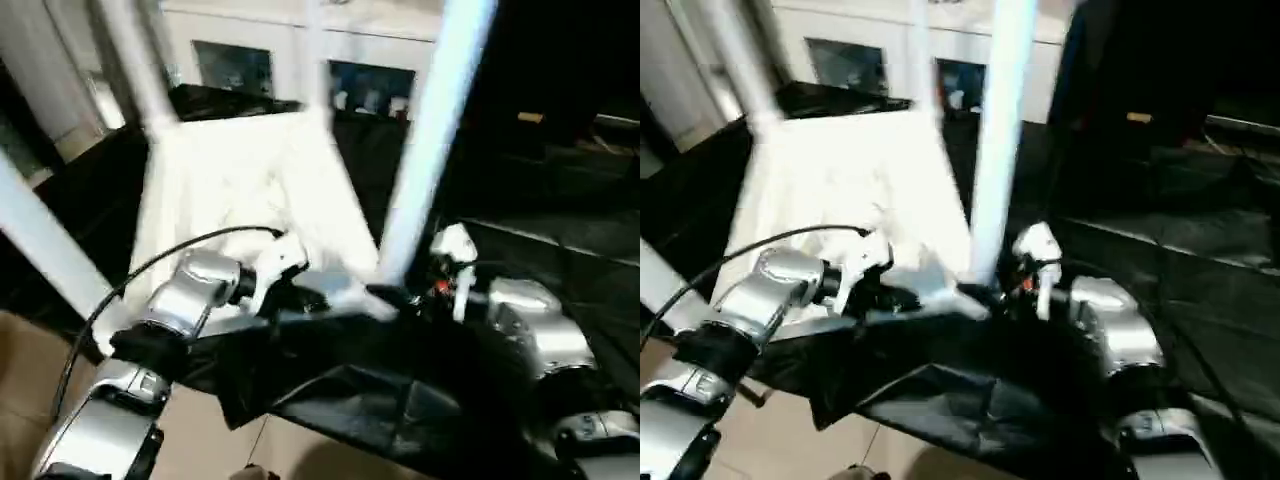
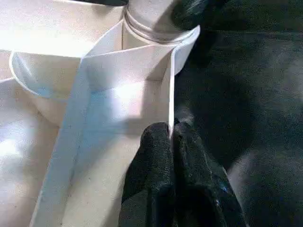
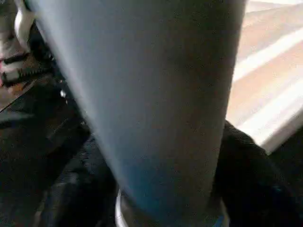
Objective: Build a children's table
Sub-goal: Rotate leg to tighten
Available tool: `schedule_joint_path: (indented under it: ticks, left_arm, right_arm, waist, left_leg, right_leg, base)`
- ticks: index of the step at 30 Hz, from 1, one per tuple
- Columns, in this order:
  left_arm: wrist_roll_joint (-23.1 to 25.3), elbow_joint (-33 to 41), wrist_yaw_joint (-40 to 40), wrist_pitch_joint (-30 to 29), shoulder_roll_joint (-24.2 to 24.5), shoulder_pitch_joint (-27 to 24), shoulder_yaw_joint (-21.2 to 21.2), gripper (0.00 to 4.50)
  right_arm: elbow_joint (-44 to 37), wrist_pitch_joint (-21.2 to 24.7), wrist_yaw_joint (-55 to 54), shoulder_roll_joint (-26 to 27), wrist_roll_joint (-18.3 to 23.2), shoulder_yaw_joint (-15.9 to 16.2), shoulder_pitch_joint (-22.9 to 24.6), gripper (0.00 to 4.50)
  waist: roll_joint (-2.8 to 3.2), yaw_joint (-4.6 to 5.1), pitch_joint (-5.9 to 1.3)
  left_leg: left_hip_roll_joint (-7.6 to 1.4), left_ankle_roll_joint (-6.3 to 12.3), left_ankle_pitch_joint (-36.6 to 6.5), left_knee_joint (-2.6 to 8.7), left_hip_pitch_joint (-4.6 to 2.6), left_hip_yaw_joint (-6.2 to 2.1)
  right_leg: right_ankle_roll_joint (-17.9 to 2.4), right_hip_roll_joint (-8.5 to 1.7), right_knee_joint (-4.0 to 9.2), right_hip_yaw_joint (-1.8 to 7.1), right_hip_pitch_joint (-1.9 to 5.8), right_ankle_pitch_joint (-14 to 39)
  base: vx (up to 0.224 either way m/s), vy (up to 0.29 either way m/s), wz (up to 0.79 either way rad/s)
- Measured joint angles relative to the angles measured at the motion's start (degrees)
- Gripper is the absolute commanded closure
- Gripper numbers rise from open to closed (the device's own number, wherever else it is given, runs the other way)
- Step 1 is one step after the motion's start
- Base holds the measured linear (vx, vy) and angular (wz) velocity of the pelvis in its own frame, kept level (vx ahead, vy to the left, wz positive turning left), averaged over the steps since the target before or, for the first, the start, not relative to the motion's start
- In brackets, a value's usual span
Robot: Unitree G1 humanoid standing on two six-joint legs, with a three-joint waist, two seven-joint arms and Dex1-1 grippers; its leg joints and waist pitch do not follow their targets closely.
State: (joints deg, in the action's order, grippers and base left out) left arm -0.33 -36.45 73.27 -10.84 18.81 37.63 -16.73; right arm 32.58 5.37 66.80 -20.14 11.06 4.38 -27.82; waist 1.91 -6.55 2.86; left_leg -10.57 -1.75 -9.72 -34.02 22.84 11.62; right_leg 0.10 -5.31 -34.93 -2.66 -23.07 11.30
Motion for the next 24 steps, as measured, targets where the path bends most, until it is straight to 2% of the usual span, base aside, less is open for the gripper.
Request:
schedule_joint_path:
  ticks: [6, 12, 16, 19, 20, 22, 24]
  left_arm:
    - [-0.2, 2.4, 0.4, -1.6, 0.4, -0.6, 0.0, 4.50]
    - [0.1, 2.0, -1.8, -1.2, -0.7, -0.7, 0.1, 4.50]
    - [1.9, -3.0, -12.0, 0.5, -4.5, 1.6, 1.3, 4.50]
    - [2.6, -5.5, -18.4, 0.3, -7.3, 3.0, 1.5, 4.50]
    - [2.7, -5.8, -19.5, 0.1, -8.0, 3.1, 1.7, 4.50]
    - [3.1, -7.6, -25.4, -0.5, -11.7, 3.8, 2.6, 4.50]
    - [3.5, -8.2, -27.9, -0.7, -13.3, 4.0, 2.7, 4.50]
  right_arm:
    - [-0.9, 0.3, 1.3, -0.6, -0.3, 0.7, -0.3, 2.32]
    - [-1.2, 0.6, 0.1, -0.3, -0.8, 1.0, -0.3, 2.39]
    - [3.6, -2.2, -14.6, 4.6, -2.9, -2.9, -1.6, 2.44]
    - [6.2, -3.2, -25.9, 8.0, -3.7, -5.2, -2.8, 2.49]
    - [6.5, -3.3, -27.8, 8.4, -3.9, -5.6, -2.9, 2.50]
    - [7.7, -3.5, -38.1, 11.6, -4.8, -7.7, -3.5, 2.50]
    - [8.0, -3.6, -42.7, 12.8, -5.5, -8.2, -3.8, 2.50]
  waist:
    - [-0.18, 0.08, 0.02]
    - [-0.21, -0.08, 0.01]
    - [-0.25, 0.43, 0.00]
    - [-0.26, 1.41, -0.01]
    - [-0.26, 1.49, -0.01]
    - [-0.25, 1.60, -0.02]
    - [-0.21, 1.58, -0.06]
  left_leg:
    - [-0.01, 0.00, 0.0, -0.09, 0.01, 0.02]
    - [-0.01, 0.01, 0.0, -0.10, 0.03, 0.03]
    - [-0.01, -0.02, 0.0, -0.14, -0.02, 0.02]
    - [0.04, -0.04, 0.0, -0.14, -0.10, 0.02]
    - [0.05, -0.04, 0.0, -0.14, -0.12, 0.02]
    - [0.07, -0.04, 0.0, -0.13, -0.29, 0.01]
    - [0.08, -0.04, 0.0, -0.08, -0.40, 0.01]
  right_leg:
    - [0.0, -0.01, -0.03, 0.03, 0.01, 0.0]
    - [0.0, -0.01, -0.03, 0.02, 0.01, 0.0]
    - [-0.1, -0.02, -0.09, 0.04, 0.01, -0.1]
    - [-0.1, -0.02, -0.06, 0.11, 0.05, -0.1]
    - [-0.1, -0.02, -0.06, 0.14, 0.05, -0.1]
    - [-0.1, -0.01, -0.06, 0.16, 0.21, -0.1]
    - [-0.1, -0.02, -0.03, 0.15, 0.32, -0.1]
  base:
    - [0.000, 0.000, 0.00]
    - [0.000, 0.000, 0.00]
    - [0.000, 0.000, 0.00]
    - [0.000, 0.000, 0.00]
    - [0.000, 0.000, 0.00]
    - [0.000, 0.000, 0.00]
    - [0.000, 0.000, 0.00]
